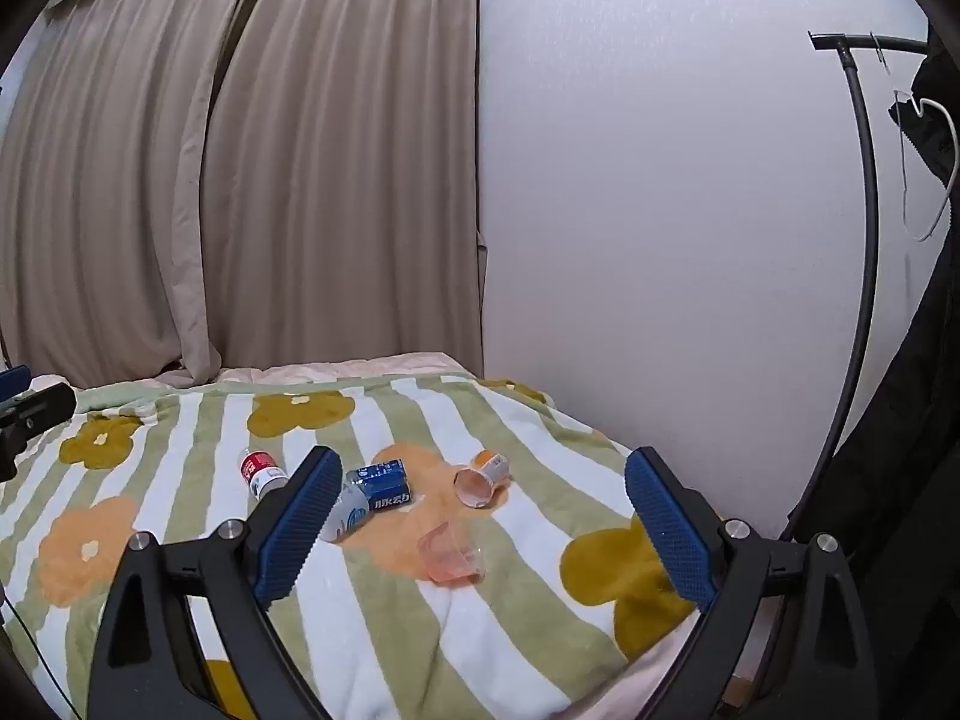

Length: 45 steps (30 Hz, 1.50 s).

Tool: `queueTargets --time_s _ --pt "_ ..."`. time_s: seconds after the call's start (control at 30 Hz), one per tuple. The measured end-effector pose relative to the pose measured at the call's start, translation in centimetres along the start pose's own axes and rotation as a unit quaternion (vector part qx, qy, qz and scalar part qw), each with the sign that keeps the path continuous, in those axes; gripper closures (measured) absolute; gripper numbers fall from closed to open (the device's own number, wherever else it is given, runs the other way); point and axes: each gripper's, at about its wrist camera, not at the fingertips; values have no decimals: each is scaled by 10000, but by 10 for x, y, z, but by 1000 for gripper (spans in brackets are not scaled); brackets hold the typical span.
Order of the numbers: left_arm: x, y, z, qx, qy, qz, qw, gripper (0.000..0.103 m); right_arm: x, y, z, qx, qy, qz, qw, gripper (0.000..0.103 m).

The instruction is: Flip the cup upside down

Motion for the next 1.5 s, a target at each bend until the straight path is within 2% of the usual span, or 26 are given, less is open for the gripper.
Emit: queueTargets --time_s 0.2,0.3,1.5 --pt "-3 -9 26 -81 173 209 9996 0 -4 -6 3 -20 120 98 9999 9" --pt "-5 -12 7 38 15 194 9998 0 -4 -8 4 -5 149 130 9998 9" --pt "-3 -4 14 145 1 265 9995 0 -5 -3 2 151 31 23 9999 9"
Point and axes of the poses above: each gripper's, at about its wrist camera, not at the fingertips, and y roughly the way its jaws point, z to its right, x to its underside, and after that the axes turned 12 degrees about -y, right-handed
